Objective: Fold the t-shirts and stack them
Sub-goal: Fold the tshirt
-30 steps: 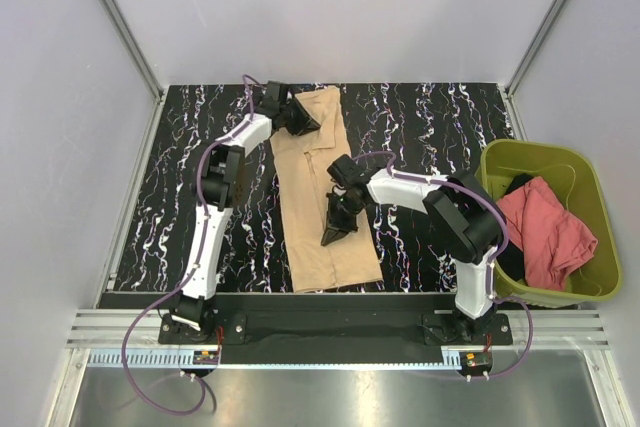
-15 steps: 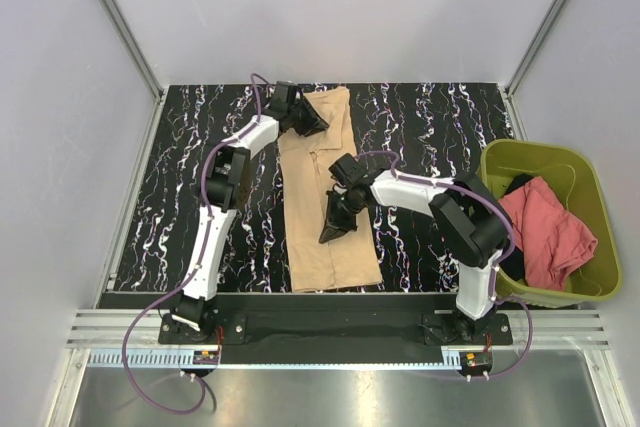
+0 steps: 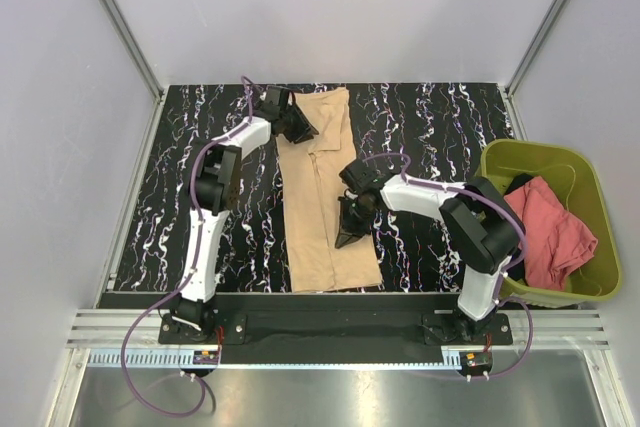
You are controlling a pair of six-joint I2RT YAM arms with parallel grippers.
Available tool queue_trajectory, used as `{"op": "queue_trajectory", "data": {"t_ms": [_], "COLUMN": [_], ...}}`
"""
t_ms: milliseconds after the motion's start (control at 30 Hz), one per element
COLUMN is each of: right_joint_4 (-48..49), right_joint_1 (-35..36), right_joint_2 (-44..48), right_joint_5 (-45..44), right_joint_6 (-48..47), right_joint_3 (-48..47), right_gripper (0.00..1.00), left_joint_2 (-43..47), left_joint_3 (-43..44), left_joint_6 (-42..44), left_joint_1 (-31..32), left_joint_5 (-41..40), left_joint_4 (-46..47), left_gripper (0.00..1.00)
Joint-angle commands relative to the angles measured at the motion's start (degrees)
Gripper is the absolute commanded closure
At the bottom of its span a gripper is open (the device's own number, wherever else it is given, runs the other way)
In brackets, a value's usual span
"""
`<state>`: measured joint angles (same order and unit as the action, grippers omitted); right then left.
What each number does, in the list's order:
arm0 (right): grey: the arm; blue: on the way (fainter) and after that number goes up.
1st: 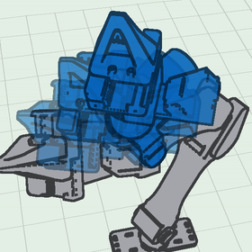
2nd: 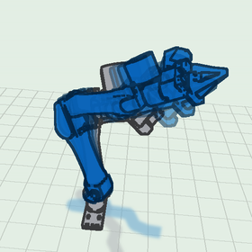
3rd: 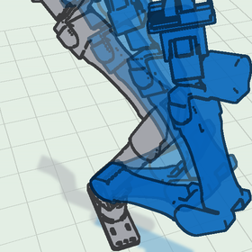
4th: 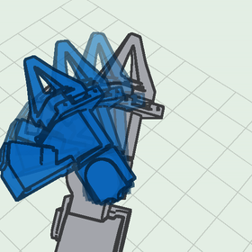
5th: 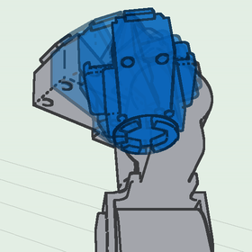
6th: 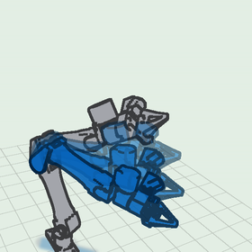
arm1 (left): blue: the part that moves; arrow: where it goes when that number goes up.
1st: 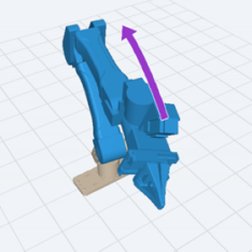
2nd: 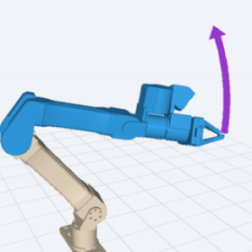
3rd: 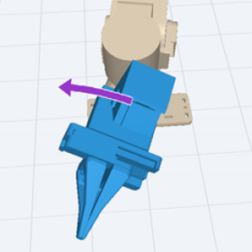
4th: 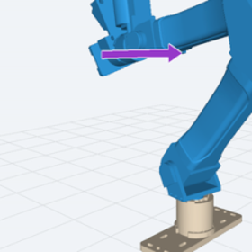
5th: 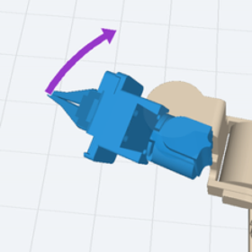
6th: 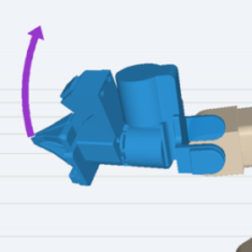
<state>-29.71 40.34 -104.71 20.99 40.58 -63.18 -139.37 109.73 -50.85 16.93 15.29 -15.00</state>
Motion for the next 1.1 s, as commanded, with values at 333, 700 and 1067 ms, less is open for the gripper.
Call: {"op": "queue_trajectory", "data": {"t_ms": [333, 700, 1067], "right_joint_4": [15.1, 4.3, -0.8], "right_joint_1": [2.5, -1.8, -2.4], "right_joint_2": [-6.5, 9.1, 27.8], "right_joint_5": [8.2, 2.7, 4.8], "right_joint_6": [13.6, 4.8, 2.7], "right_joint_3": [2.8, 6.8, 16.9], "right_gripper": [1.00, 0.87, 0.36], "left_joint_2": [-10.7, 11.6, 51.2], "left_joint_3": [13.4, 5.0, -39.8], "left_joint_6": [-1.9, 9.0, 20.3], "left_joint_1": [1.4, -0.7, -0.2], "left_joint_5": [4.8, 3.3, -1.6], "left_joint_4": [2.2, -9.0, -20.7], "left_gripper": [0.68, 0.50, 0.26]}}
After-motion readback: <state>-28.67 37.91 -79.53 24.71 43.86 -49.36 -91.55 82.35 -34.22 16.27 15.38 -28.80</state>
